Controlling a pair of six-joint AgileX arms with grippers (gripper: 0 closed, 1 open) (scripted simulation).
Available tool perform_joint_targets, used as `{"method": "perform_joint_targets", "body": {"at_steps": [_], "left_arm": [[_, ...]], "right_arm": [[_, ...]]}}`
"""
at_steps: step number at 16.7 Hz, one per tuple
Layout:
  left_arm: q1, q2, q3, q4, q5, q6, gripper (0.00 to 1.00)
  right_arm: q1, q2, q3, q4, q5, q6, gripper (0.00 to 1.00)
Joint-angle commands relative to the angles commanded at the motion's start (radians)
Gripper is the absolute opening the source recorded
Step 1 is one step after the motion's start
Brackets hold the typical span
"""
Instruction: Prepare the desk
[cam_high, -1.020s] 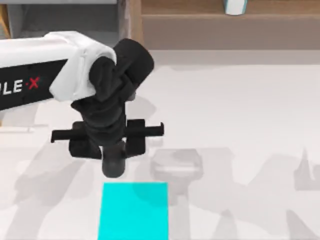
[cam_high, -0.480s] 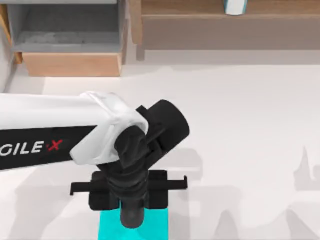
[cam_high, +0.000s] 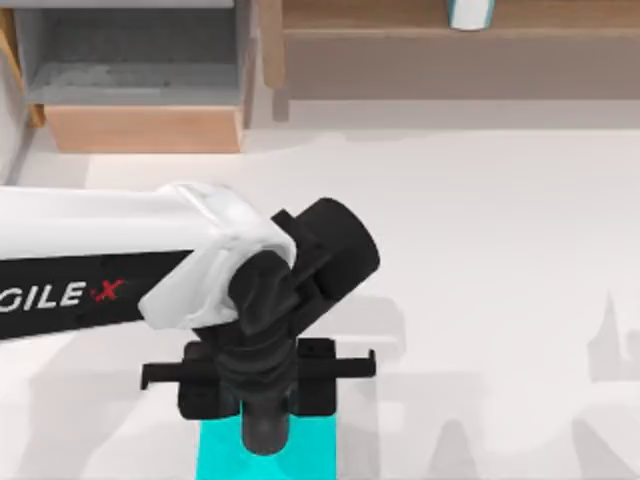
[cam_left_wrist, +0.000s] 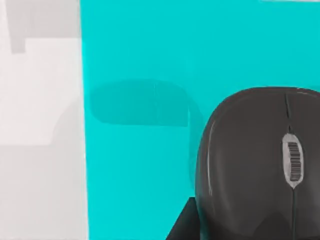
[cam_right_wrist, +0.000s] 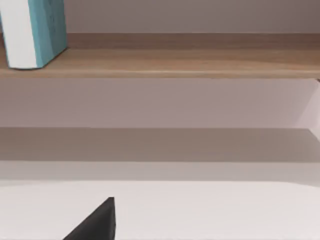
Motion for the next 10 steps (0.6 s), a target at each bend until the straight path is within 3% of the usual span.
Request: {"method": "perform_joint_targets", "body": {"at_steps": [10], "left_arm": [[0.000, -0.034, 0.035, 0.020, -0.006, -0.001, 0.00]], "right_arm": [[0.000, 0.000, 0.000, 0.000, 0.000, 0.000, 1.00]]}}
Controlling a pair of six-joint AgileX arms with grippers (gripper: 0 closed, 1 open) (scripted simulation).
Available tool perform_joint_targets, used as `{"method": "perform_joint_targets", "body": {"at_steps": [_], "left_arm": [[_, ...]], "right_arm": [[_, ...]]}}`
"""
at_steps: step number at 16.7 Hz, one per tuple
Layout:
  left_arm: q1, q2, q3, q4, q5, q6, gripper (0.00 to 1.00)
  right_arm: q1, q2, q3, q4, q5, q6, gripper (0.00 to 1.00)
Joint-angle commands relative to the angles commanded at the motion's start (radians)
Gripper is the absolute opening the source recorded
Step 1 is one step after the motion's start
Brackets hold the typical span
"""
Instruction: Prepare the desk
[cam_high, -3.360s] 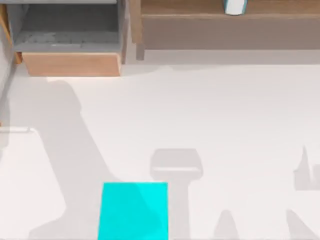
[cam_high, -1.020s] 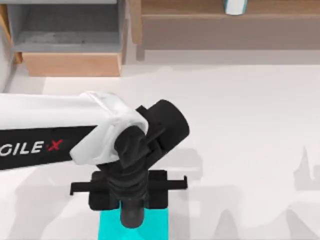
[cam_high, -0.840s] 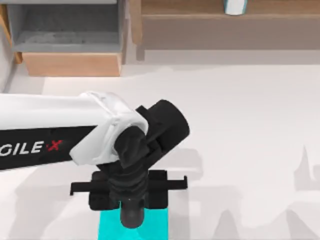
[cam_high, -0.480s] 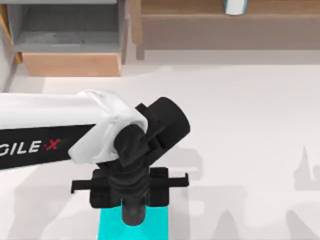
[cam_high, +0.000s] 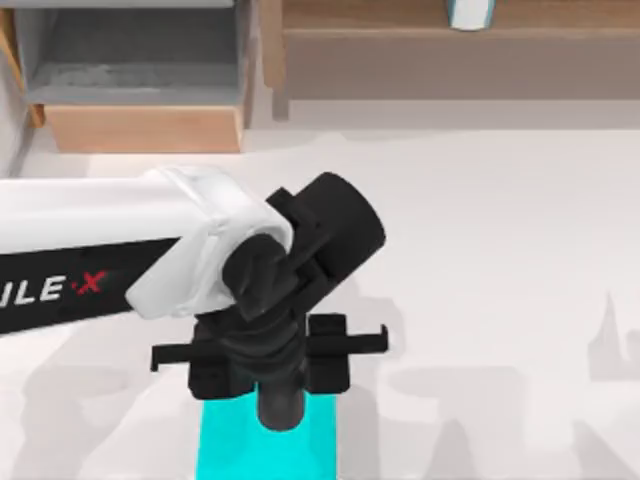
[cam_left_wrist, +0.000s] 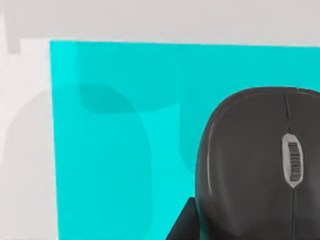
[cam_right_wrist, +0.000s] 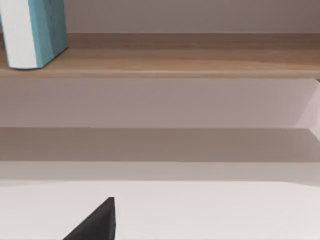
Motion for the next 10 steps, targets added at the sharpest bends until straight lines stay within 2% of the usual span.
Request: {"method": "perform_joint_targets", "body": {"at_steps": [10], "left_arm": [[-0.002, -0.003, -0.001, 0.023, 0.000, -0.001, 0.00]], "right_arm": [[0.000, 0.000, 0.000, 0.000, 0.000, 0.000, 1.00]]}}
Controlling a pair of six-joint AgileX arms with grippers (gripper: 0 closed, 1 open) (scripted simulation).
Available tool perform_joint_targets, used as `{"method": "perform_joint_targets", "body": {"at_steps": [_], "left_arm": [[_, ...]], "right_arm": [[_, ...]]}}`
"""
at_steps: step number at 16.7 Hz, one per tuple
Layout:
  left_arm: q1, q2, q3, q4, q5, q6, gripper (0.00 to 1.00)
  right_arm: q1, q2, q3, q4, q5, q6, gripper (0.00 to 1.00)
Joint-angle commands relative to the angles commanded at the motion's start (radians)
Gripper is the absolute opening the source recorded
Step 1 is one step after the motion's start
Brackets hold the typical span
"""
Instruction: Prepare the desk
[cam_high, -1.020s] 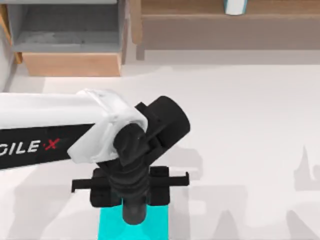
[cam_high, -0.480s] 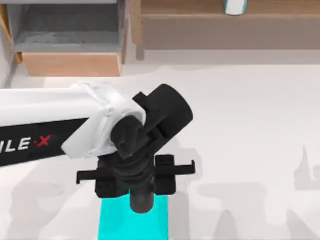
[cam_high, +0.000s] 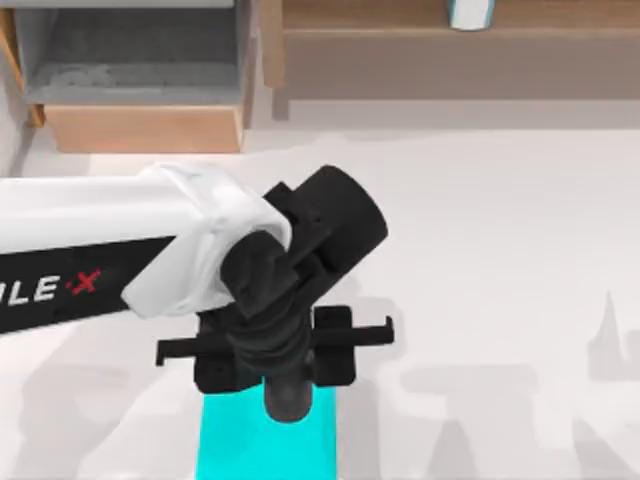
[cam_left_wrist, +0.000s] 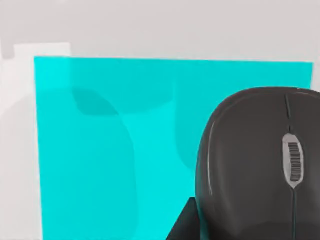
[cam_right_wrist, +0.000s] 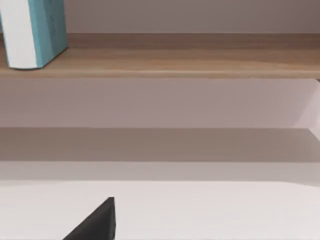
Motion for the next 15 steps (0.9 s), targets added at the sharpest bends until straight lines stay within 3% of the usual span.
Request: {"method": "perform_joint_targets", "body": {"at_steps": [12, 15], "left_arm": [[0.000, 0.058, -0.060, -0.001, 0.008, 0.002, 0.00], [0.000, 0.058, -0.060, -0.001, 0.008, 0.002, 0.23]], "right_arm": [[0.000, 0.000, 0.000, 0.000, 0.000, 0.000, 1.00], [0.000, 0.000, 0.000, 0.000, 0.000, 0.000, 1.00]]}}
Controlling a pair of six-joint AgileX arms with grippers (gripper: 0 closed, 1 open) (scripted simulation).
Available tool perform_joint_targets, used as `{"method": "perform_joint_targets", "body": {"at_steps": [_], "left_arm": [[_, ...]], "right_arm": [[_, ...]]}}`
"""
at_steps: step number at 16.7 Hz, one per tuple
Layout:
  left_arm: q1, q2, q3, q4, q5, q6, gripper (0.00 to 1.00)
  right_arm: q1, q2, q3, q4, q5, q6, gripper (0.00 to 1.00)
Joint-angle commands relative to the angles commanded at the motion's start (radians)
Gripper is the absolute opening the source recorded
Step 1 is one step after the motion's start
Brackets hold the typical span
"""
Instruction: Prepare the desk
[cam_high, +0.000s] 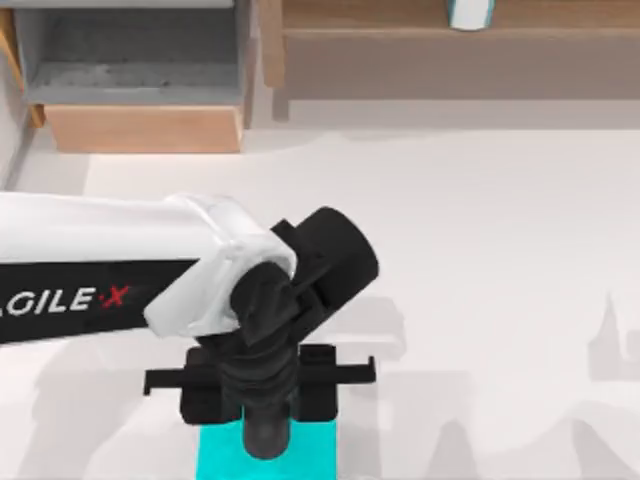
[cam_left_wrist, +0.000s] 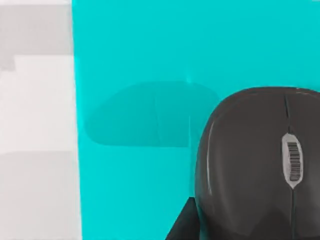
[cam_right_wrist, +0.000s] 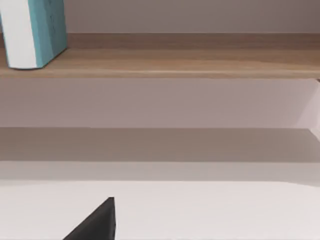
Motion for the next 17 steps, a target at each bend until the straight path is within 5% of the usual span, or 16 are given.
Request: {"method": "perform_joint_targets", "body": {"at_steps": [10, 17], "left_arm": [[0.000, 0.000, 0.000, 0.000, 0.000, 0.000, 0.98], [0.000, 0.000, 0.000, 0.000, 0.000, 0.000, 1.00]], "right_arm": [[0.000, 0.000, 0.000, 0.000, 0.000, 0.000, 1.00], [0.000, 0.000, 0.000, 0.000, 0.000, 0.000, 1.00]]}}
